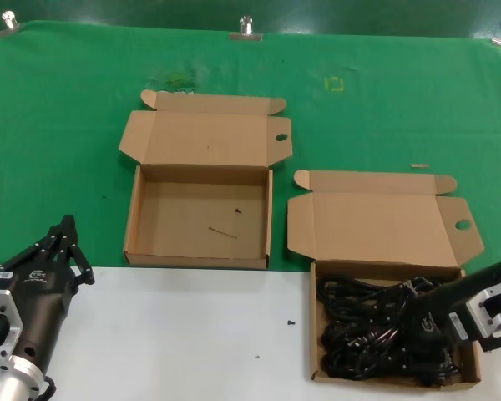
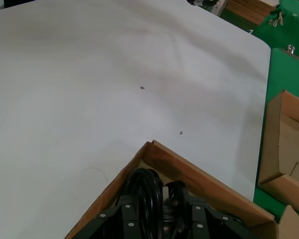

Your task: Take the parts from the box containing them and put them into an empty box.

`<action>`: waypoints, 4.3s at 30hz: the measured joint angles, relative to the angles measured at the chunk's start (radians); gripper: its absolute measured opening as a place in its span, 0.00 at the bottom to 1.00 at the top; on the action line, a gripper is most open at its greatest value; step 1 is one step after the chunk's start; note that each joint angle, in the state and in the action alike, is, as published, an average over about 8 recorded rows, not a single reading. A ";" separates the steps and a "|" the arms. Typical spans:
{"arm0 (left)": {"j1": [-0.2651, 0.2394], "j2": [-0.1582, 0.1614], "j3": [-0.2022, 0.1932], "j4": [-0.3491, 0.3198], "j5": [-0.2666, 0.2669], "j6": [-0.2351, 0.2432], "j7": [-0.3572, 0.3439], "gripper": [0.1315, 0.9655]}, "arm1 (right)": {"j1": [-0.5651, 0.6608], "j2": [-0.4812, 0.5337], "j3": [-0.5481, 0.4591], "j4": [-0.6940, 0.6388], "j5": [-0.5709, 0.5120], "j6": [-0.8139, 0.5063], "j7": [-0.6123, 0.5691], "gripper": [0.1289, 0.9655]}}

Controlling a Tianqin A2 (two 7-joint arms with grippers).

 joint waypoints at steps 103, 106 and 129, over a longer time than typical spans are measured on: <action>0.000 0.000 0.000 0.000 0.000 0.000 0.000 0.01 | 0.214 -0.556 -0.598 -0.468 1.058 0.763 -0.060 0.20; 0.000 0.000 0.000 0.000 0.000 0.000 0.000 0.01 | 0.211 -0.556 -0.598 -0.466 1.064 0.775 -0.068 0.20; 0.000 0.000 0.000 0.000 0.000 0.000 0.000 0.01 | 0.199 -0.556 -0.599 -0.445 1.092 0.810 -0.101 0.33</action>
